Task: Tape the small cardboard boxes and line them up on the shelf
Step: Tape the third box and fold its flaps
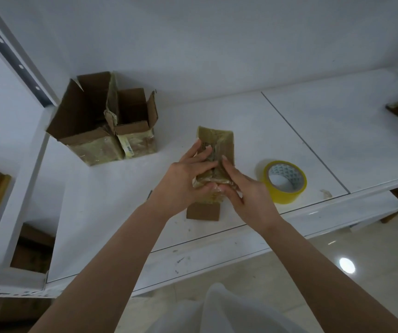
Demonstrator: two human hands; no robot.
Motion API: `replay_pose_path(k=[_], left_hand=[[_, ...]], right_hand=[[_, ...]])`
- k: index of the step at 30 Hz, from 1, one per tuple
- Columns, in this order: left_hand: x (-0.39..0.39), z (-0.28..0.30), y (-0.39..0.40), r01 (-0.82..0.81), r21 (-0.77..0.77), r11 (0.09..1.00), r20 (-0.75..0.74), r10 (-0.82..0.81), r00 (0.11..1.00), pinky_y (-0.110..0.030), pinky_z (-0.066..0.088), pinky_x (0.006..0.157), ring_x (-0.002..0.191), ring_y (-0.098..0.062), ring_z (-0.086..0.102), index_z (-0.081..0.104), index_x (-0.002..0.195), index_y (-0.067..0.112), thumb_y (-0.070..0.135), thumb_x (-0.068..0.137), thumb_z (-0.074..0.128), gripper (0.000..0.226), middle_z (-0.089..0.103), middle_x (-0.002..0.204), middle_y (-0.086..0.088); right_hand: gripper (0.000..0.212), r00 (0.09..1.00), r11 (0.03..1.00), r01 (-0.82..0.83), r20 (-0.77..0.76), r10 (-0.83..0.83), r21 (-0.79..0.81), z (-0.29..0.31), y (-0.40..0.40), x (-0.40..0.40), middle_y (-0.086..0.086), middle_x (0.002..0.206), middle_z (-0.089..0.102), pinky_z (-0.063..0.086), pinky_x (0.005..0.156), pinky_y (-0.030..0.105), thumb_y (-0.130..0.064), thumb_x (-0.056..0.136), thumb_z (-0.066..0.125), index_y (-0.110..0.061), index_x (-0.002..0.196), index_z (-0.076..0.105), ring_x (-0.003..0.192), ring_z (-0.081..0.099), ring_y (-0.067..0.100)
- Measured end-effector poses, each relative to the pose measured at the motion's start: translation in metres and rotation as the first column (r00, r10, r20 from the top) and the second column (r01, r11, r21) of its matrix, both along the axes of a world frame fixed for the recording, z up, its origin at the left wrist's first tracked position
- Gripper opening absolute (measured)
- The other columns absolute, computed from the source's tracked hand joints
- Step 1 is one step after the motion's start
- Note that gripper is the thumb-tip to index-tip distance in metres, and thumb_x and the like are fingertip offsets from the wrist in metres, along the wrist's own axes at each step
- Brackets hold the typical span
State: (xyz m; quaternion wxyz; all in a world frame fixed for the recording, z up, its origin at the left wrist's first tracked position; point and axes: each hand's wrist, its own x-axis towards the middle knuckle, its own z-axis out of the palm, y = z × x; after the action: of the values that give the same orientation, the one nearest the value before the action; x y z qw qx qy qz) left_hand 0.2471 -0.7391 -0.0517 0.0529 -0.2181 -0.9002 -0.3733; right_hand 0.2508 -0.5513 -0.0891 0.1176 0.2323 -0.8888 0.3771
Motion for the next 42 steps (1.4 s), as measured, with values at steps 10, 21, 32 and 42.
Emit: replay_pose_path(k=[10,21,32,42], left_hand=[[0.001,0.034,-0.013,-0.02,0.39,0.921,0.075,-0.01,0.997,-0.018,0.02,0.117,0.14,0.003,0.031,0.063,0.123,0.006,0.014,0.105,0.031,0.037,0.055,0.135,0.008],[0.007,0.036,0.019,-0.077,0.415,0.906,-0.054,0.11,0.993,-0.051,0.024,0.116,0.125,0.002,0.043,0.056,0.105,0.01,0.025,0.104,0.023,0.036,0.052,0.107,0.015],[0.01,0.034,0.024,-0.194,0.32,0.927,-0.11,0.24,0.964,-0.022,0.031,0.112,0.136,-0.023,0.04,0.055,0.11,0.0,0.02,0.102,0.041,0.026,0.053,0.116,0.0],[0.011,0.032,0.023,-0.279,0.306,0.91,-0.159,0.338,0.928,-0.004,0.033,0.091,0.119,-0.018,0.053,0.057,0.11,-0.001,0.025,0.101,0.035,0.036,0.059,0.115,-0.01]], right_hand=[[0.06,0.963,0.972,0.006,0.263,0.057,-0.235,0.061,0.012,-0.019,-0.005,0.097,0.075,0.058,0.083,0.04,-0.055,0.076,0.06,-0.023,0.126,0.066,0.085,0.072,0.011],[0.035,0.917,0.968,0.025,0.391,0.077,-0.251,0.081,0.013,-0.013,0.003,0.089,0.075,0.06,0.074,0.046,-0.031,0.09,0.066,-0.022,0.124,0.067,0.077,0.073,0.026],[0.052,0.951,0.975,0.181,0.275,-0.141,-0.129,0.081,0.007,-0.005,0.0,0.073,0.071,0.055,0.074,0.028,-0.054,0.081,0.065,-0.023,0.123,0.059,0.073,0.069,0.012],[0.027,0.984,0.918,0.084,0.179,-0.014,-0.388,0.086,0.002,0.0,-0.008,0.047,0.053,0.045,0.054,0.018,-0.032,0.087,0.068,-0.016,0.107,0.062,0.045,0.052,0.007]])
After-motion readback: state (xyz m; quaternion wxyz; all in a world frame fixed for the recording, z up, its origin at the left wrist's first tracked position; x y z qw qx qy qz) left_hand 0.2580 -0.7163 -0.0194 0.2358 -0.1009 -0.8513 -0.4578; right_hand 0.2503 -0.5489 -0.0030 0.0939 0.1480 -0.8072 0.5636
